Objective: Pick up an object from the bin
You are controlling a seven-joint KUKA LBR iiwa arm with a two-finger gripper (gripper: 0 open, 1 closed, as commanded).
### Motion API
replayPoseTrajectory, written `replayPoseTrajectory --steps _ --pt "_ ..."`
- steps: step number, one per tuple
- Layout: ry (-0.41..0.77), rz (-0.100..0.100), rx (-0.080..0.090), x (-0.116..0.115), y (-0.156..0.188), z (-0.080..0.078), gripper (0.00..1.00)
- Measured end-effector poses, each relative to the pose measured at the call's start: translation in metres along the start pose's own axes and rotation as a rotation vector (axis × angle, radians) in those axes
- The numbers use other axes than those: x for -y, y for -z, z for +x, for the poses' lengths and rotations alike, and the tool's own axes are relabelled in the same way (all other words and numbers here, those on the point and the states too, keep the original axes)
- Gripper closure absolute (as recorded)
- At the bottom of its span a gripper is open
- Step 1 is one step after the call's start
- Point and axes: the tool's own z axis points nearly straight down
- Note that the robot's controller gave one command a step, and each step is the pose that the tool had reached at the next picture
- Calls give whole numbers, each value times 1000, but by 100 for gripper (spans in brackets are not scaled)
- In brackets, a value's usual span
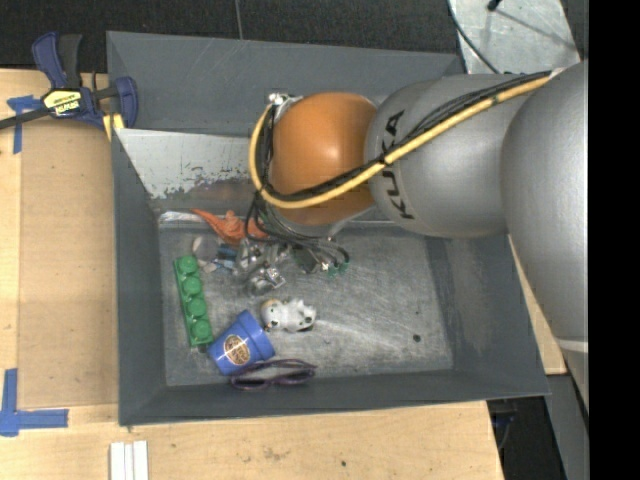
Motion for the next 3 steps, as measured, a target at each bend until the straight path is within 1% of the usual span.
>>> replayPoseTrajectory --steps 1,2,3 --pt "10 -2 -4 -7 25 35 100" --pt "23 2 0 -39 49 6 100" --pt "40 -3 5 -61 51 5 100"
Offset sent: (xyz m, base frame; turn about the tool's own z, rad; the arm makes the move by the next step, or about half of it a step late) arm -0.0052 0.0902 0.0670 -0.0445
